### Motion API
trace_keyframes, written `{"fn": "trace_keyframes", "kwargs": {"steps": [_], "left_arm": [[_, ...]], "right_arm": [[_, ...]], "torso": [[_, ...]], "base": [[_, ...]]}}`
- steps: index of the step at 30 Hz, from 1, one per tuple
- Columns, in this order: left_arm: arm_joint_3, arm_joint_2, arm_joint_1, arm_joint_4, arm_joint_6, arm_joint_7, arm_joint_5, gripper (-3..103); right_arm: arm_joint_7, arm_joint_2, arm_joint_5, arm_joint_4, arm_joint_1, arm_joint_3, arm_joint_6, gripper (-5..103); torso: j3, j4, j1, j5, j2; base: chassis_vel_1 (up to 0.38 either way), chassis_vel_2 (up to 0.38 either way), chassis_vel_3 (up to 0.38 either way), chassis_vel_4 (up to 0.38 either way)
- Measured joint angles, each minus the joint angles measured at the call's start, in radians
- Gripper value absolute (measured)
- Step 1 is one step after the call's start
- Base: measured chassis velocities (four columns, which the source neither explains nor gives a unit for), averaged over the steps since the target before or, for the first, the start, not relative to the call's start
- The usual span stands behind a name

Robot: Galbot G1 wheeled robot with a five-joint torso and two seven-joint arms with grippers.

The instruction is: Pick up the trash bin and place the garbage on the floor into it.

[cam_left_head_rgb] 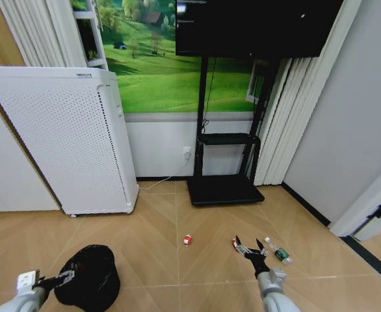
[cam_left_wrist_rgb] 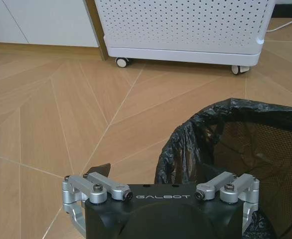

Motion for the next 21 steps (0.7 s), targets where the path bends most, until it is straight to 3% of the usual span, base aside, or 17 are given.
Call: {"fn": "trace_keyframes", "kwargs": {"steps": [5,12,17,19,20,21], "left_arm": [[-0.005,0.016,-0.009,0.041,0.000,0.041,-0.004,100],[0.015,0.007,-0.023,0.056,-0.001,0.045,-0.005,101],[0.024,-0.001,-0.024,0.062,-0.002,0.057,-0.004,86],[0.026,-0.004,-0.023,0.061,-0.002,0.058,-0.005,76],[0.026,-0.004,-0.023,0.061,-0.002,0.058,-0.005,76],[0.026,-0.004,-0.023,0.062,-0.002,0.058,-0.005,64]], "right_arm": [[0.010,0.016,-0.030,-0.002,0.019,-0.022,-0.013,100],[0.027,0.024,-0.042,0.002,0.030,-0.044,-0.036,100],[0.030,0.021,-0.042,0.002,0.035,-0.045,-0.041,100],[0.030,0.019,-0.042,-0.003,0.037,-0.041,-0.042,100],[0.030,0.019,-0.042,-0.003,0.037,-0.041,-0.042,100],[0.030,0.018,-0.041,-0.007,0.038,-0.038,-0.042,100]], "torso": [[0.000,0.0000,0.000,-0.0001,0.000],[0.000,-0.0001,0.000,-0.0001,0.000],[0.000,-0.0001,0.000,-0.0001,0.001],[0.000,-0.0001,0.000,-0.0001,0.001],[0.000,-0.0001,0.000,-0.0001,0.001],[0.000,0.0000,0.000,0.0000,0.001]], "base": [[0.000,0.000,0.000,0.000],[0.000,0.000,0.000,0.000],[0.000,0.000,0.000,0.000],[0.000,0.000,0.000,0.000],[0.000,0.000,0.000,0.000],[0.000,0.000,0.000,0.000]]}}
